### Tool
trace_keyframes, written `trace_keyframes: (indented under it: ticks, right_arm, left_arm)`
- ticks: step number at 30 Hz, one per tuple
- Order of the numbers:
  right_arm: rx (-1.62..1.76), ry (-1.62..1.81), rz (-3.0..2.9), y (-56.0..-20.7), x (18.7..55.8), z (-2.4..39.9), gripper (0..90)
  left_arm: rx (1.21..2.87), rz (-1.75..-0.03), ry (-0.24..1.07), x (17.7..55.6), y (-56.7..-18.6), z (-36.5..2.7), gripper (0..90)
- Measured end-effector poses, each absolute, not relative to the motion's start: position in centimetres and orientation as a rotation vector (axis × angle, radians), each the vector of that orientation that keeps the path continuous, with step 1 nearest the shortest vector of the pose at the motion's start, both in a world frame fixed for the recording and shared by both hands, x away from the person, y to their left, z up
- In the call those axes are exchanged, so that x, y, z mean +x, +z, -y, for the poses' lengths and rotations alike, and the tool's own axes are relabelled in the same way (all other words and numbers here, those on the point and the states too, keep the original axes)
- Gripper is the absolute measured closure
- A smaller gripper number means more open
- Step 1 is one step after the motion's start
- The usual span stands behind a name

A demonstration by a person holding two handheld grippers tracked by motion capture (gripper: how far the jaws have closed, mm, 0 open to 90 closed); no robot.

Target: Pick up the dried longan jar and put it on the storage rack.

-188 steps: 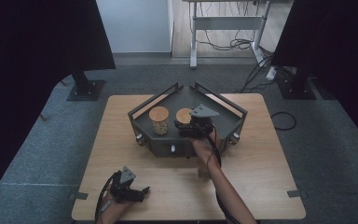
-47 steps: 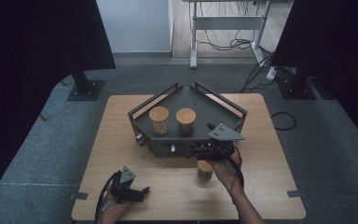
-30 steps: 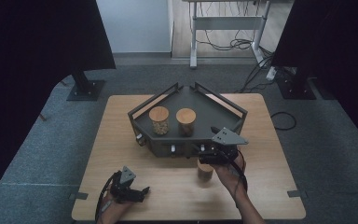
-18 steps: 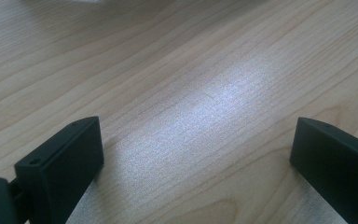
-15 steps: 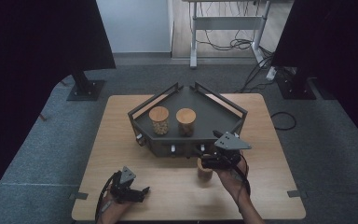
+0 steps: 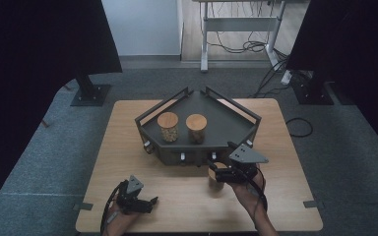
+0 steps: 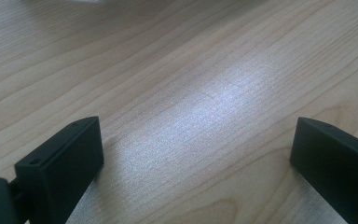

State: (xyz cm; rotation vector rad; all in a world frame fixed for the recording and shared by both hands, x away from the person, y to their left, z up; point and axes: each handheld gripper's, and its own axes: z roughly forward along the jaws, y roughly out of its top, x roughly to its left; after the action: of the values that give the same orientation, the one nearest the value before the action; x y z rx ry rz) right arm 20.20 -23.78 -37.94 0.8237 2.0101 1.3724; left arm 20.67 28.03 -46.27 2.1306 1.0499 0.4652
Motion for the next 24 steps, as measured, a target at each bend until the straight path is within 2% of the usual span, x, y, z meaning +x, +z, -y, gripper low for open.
trace_keyframes:
  ticks: [24]
  right_arm:
    - [0.859, 1.345, -1.993, -38.9, 18.6, 25.1, 8.3]
  left_arm:
    - [2.133, -1.05, 0.467, 20.7, -46.2, -28.0, 2.4]
